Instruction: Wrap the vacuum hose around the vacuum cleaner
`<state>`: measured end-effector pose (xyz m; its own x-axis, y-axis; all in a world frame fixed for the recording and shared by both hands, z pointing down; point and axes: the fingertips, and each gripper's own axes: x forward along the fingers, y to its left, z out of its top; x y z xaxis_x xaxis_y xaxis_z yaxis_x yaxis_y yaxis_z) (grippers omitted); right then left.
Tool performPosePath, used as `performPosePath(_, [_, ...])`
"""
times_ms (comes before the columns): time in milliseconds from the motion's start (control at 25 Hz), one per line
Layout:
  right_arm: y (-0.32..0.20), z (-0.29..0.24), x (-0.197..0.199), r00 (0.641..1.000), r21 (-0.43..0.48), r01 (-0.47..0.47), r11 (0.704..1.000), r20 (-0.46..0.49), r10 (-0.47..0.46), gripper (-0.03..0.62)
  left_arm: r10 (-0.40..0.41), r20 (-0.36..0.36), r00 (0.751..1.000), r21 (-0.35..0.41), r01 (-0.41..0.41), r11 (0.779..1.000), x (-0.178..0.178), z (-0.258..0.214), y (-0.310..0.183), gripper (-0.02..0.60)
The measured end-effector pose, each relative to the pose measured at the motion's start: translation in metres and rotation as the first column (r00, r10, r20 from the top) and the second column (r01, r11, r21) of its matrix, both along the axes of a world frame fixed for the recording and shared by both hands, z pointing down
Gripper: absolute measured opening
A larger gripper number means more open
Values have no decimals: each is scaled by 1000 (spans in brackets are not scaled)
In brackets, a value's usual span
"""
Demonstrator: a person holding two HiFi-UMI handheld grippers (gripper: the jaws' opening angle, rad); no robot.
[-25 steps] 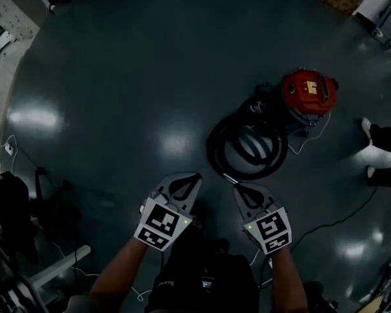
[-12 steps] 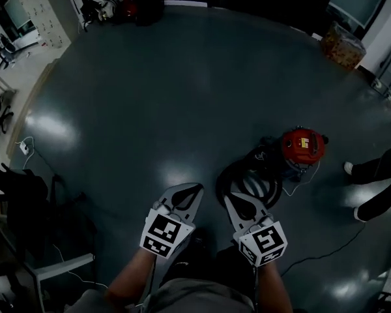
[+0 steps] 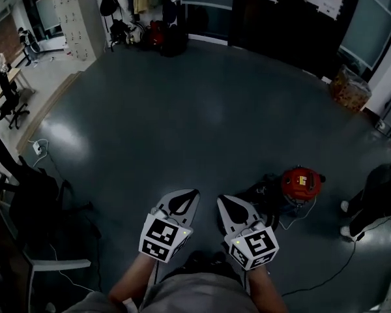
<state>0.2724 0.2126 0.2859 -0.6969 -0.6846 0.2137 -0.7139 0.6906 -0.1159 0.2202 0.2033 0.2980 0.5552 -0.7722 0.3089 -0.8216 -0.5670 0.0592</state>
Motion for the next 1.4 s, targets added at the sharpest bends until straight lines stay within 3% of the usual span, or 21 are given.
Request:
performPosePath(120, [-1,-27,-6,1000,45,20,999,13,-21,4,-14,-17,1000,7,14,1000,-2,-18,5,8])
performPosePath(680, [-4,-101,-29,999,222,32,974,33,-40,3,-41,-44,998,174,48,984,-18,-95,3,8])
performPosePath(1400, [5,-107,-35,998,237,57,970,26,-65,3,-33,-41,999,194,41,980,-20,-102,12,8])
